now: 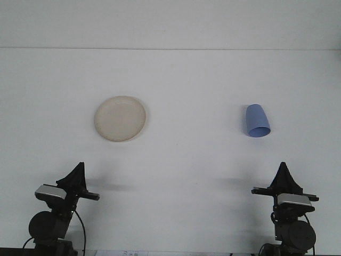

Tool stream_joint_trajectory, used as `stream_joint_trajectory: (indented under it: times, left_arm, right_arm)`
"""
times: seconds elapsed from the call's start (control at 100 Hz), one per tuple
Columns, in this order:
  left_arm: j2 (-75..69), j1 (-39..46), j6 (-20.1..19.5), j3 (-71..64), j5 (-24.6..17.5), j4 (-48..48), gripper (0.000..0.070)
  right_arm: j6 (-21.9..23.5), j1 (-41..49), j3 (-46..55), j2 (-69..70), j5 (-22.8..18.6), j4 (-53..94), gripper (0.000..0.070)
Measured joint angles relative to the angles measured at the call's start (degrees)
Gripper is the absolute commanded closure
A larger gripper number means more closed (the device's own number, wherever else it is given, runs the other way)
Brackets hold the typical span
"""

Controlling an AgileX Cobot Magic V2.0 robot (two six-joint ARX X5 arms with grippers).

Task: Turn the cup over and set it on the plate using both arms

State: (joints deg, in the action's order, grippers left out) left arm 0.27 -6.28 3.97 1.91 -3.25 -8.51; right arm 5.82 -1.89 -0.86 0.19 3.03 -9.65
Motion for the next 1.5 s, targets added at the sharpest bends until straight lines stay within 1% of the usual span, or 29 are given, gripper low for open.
stream_joint_trajectory:
  times: [0.41, 0.53, 0.6, 0.68, 0.78, 0.97, 1.06, 1.09, 1.11, 1.13, 1.21, 1.23, 1.25, 1.5]
  left_arm:
    - [0.0, 0.0, 0.0, 0.0, 0.0, 0.0, 0.0688]
    - [0.0, 0.0, 0.0, 0.0, 0.0, 0.0, 0.0688]
    - [0.0, 0.0, 0.0, 0.0, 0.0, 0.0, 0.0688]
    - [0.0, 0.0, 0.0, 0.0, 0.0, 0.0, 0.0688]
    - [0.0, 0.0, 0.0, 0.0, 0.0, 0.0, 0.0688]
    - [0.0, 0.0, 0.0, 0.0, 0.0, 0.0, 0.0688]
    - [0.0, 0.0, 0.0, 0.0, 0.0, 0.0, 0.0688]
    - [0.0, 0.0, 0.0, 0.0, 0.0, 0.0, 0.0688]
    - [0.0, 0.0, 0.0, 0.0, 0.0, 0.0, 0.0688]
    - [0.0, 0.0, 0.0, 0.0, 0.0, 0.0, 0.0688]
    - [0.0, 0.0, 0.0, 0.0, 0.0, 0.0, 0.0688]
    - [0.0, 0.0, 0.0, 0.0, 0.0, 0.0, 0.0688]
    - [0.0, 0.0, 0.0, 0.0, 0.0, 0.0, 0.0688]
    - [0.0, 0.0, 0.0, 0.0, 0.0, 0.0, 0.0688]
  right_arm:
    - [0.1, 0.0, 0.0, 0.0, -0.1, -0.6, 0.07]
    - [0.1, 0.0, -0.1, 0.0, -2.3, -1.1, 0.07]
    - [0.1, 0.0, -1.1, 0.0, -3.5, 1.1, 0.07]
    - [0.0, 0.0, -4.6, 1.2, -3.5, 5.4, 0.07]
    - [-0.1, 0.0, -11.8, 5.2, -3.0, 10.2, 0.07]
    - [-3.7, 0.0, -27.2, 18.2, -3.0, 21.3, 0.07]
    - [-4.9, 0.0, -32.3, 23.6, -3.0, 24.7, 0.0699]
    - [-5.0, 0.0, -33.4, 25.0, -3.0, 24.7, 0.0681]
    - [-5.1, 0.0, -34.0, 25.9, -3.0, 24.7, 0.0653]
    - [-5.3, 0.0, -34.5, 26.6, -3.0, 24.5, 0.0609]
    - [-5.6, 0.0, -34.8, 29.0, -3.0, 23.5, 0.0361]
    - [-5.6, 0.0, -34.8, 29.6, -3.0, 23.5, 0.0316]
    - [-5.6, 0.0, -34.8, 30.1, -3.0, 23.6, 0.0288]
    - [-3.8, 0.2, -34.8, 41.0, -3.0, 23.3, 0.028]
